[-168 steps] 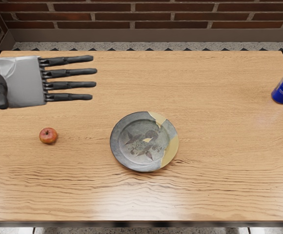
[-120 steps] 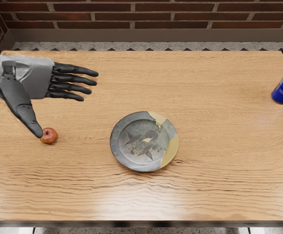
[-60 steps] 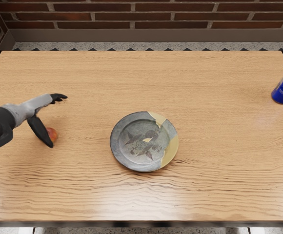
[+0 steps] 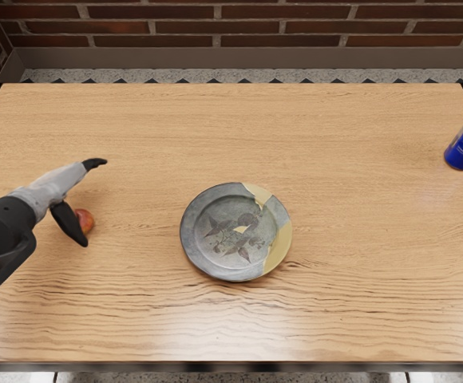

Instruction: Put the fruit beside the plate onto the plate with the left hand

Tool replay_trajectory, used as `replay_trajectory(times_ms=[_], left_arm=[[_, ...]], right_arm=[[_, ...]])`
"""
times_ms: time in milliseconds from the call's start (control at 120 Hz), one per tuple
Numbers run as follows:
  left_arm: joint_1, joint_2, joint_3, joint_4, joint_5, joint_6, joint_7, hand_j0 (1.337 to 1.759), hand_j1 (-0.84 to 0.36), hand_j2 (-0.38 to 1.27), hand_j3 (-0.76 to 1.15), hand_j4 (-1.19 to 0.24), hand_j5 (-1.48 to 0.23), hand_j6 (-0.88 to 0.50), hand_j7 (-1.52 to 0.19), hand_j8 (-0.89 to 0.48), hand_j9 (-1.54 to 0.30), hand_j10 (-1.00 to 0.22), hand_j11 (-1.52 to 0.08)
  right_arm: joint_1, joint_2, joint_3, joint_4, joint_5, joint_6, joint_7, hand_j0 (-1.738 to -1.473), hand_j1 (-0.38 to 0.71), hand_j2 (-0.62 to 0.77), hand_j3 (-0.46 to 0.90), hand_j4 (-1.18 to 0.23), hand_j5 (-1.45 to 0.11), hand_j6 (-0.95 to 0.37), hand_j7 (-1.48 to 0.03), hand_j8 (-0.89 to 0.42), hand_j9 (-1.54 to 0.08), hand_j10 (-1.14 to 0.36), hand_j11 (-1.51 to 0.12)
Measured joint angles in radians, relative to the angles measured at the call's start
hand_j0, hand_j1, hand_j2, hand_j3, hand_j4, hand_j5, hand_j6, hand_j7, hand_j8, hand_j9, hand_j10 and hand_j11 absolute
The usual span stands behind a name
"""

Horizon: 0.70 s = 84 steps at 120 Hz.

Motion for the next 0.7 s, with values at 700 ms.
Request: replay_trajectory(times_ms=[700], left_arm=[[0.066, 0.01, 0.03, 0.019, 0.045, 0.08, 0.0, 1.658, 0.0, 0.06, 0.0, -0.3, -0.39, -0.3, -0.39, -0.3, -0.39, -0.3, -0.39]], right_arm=[[0.002, 0.0, -0.001, 0.0, -0.001, 0.0, 0.0, -1.658, -0.35, 0.0, 0.0, 0.0, 0.0, 0.0, 0.0, 0.0, 0.0, 0.0, 0.0]])
